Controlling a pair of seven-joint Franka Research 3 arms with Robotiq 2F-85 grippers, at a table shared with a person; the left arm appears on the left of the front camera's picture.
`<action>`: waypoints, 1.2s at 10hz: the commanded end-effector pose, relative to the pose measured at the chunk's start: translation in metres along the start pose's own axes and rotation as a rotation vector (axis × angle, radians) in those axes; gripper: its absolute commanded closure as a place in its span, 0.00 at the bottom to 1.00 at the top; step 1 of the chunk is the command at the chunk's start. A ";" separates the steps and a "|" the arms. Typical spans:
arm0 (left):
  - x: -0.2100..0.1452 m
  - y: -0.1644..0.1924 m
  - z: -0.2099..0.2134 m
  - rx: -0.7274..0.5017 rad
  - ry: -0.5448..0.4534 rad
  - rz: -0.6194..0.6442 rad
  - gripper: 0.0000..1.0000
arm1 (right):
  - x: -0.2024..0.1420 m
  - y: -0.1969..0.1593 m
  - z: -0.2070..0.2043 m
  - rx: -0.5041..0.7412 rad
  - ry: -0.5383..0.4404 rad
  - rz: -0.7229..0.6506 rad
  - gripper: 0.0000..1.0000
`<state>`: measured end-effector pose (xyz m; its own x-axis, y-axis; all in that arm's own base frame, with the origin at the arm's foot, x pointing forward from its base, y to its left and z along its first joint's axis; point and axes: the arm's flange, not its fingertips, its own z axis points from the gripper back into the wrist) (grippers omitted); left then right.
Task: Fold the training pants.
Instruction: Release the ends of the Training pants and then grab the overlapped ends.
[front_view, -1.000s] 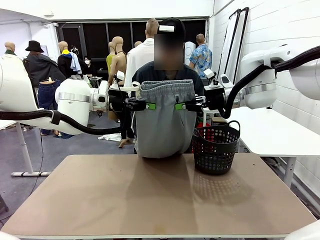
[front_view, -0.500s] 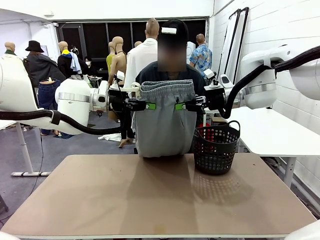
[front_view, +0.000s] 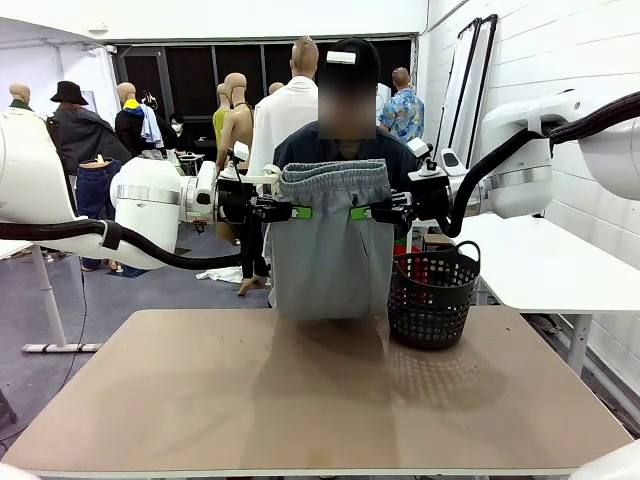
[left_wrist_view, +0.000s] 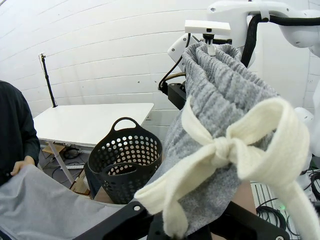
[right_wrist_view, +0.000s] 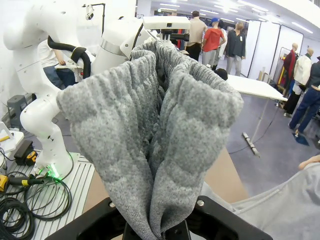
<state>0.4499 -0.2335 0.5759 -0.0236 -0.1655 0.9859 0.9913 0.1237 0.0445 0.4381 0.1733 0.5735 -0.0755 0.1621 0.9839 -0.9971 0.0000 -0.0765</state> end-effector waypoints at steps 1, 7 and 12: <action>0.002 -0.001 0.001 0.002 -0.007 -0.009 1.00 | 0.002 0.001 0.000 -0.001 -0.008 0.001 1.00; 0.002 -0.001 0.001 0.002 -0.007 -0.009 1.00 | 0.002 0.001 0.000 -0.001 -0.008 0.001 1.00; 0.002 -0.001 0.001 0.002 -0.007 -0.009 1.00 | 0.002 0.001 0.000 -0.001 -0.008 0.001 1.00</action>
<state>0.4499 -0.2335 0.5759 -0.0236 -0.1655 0.9859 0.9913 0.1237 0.0445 0.4380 0.1733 0.5735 -0.0756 0.1621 0.9839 -0.9971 -0.0001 -0.0766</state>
